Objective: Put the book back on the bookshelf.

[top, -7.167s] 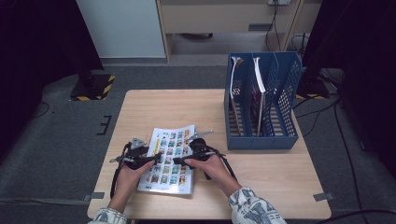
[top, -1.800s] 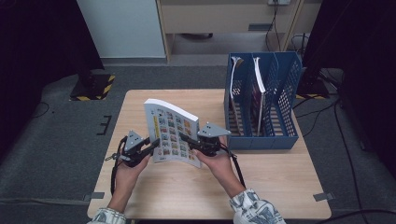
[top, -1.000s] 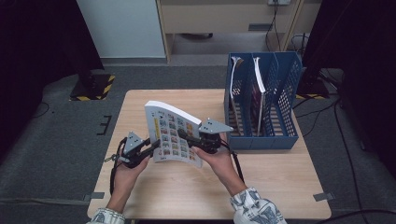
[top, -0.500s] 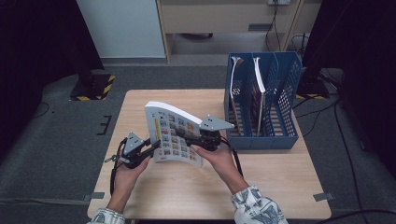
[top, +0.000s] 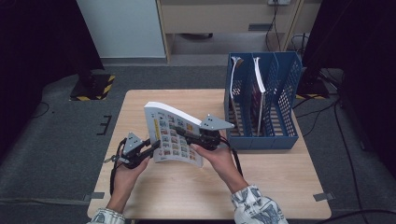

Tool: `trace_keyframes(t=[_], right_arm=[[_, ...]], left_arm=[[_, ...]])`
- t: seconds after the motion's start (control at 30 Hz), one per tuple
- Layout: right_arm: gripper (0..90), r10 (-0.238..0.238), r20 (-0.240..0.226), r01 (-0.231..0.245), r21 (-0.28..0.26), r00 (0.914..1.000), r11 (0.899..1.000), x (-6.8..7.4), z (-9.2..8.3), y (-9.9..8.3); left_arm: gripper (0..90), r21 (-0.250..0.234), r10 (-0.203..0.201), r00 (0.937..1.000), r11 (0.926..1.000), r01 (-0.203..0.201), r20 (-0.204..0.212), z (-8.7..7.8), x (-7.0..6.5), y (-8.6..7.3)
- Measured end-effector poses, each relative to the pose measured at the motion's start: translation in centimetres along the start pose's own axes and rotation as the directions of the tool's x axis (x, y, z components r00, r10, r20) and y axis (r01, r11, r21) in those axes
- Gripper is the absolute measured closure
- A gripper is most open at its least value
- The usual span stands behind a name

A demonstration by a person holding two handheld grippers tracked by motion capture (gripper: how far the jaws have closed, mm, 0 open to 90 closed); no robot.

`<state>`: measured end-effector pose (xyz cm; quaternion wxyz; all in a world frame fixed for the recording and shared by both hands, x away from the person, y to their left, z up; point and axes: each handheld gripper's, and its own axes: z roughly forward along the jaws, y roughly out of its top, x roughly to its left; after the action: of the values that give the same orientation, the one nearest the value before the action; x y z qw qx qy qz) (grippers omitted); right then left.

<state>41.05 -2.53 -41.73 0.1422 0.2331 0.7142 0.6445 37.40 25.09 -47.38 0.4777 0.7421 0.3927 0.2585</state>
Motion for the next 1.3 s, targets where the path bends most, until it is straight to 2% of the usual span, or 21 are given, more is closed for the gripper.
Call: trace_keyframes(t=[0.2, 0.37, 0.73, 0.8, 0.87, 0.93, 1.23, 1.3], right_arm=[[66.3, 0.007, 0.017, -0.007, 0.007, 0.9998, 1.0, 0.1, 0.1, 0.0], [71.1, -0.008, 0.033, 0.007, 0.017, 0.9994, 1.0, 0.1, 0.0, 0.1], [73.2, -0.025, 0.058, 0.024, 0.018, 0.998, 1.0, 0.2, 0.0, 0.1], [73.3, -0.028, 0.066, 0.027, 0.017, 0.9974, 0.999, 0.3, 0.0, 0.1], [73.5, -0.031, 0.064, 0.03, 0.02, 0.9975, 0.999, 0.4, 0.0, 0.2], [73.5, -0.032, 0.065, 0.031, 0.019, 0.9974, 0.999, 0.6, 0.0, 0.2], [73.5, 0.004, 0.091, -0.004, 0.003, 0.9959, 1.0, 0.1, 0.0, 0.1], [73.3, 0.032, 0.087, -0.029, -0.045, 0.9957, 0.999, 0.3, 0.1, -0.4]], left_arm=[[68.4, 0.0, 0.001, 1.0, 1.0, -0.001, 0.0, 0.0, 0.0, 0.0], [68.4, 0.001, 0.002, 1.0, 1.0, -0.002, 0.0, 0.0, 0.0, 0.0], [67.4, -0.005, -0.004, 1.0, 1.0, 0.004, -0.004, 0.1, 0.0, 0.0], [64.1, -0.009, -0.018, 0.9997, 0.9998, 0.017, -0.018, 0.2, 0.0, -0.1], [54.6, -0.009, -0.024, 0.9993, 0.9997, 0.024, -0.029, 0.4, -0.1, -0.1], [40.9, -0.004, -0.026, 0.9985, 0.9997, 0.026, -0.047, 0.5, -0.2, -0.1], [36.4, -0.005, -0.06, 0.9962, 0.9982, 0.06, -0.063, -0.1, 1.1, -0.4], [36.0, -0.003, -0.068, 0.9951, 0.9977, 0.068, -0.072, -0.4, 1.4, -0.5]])
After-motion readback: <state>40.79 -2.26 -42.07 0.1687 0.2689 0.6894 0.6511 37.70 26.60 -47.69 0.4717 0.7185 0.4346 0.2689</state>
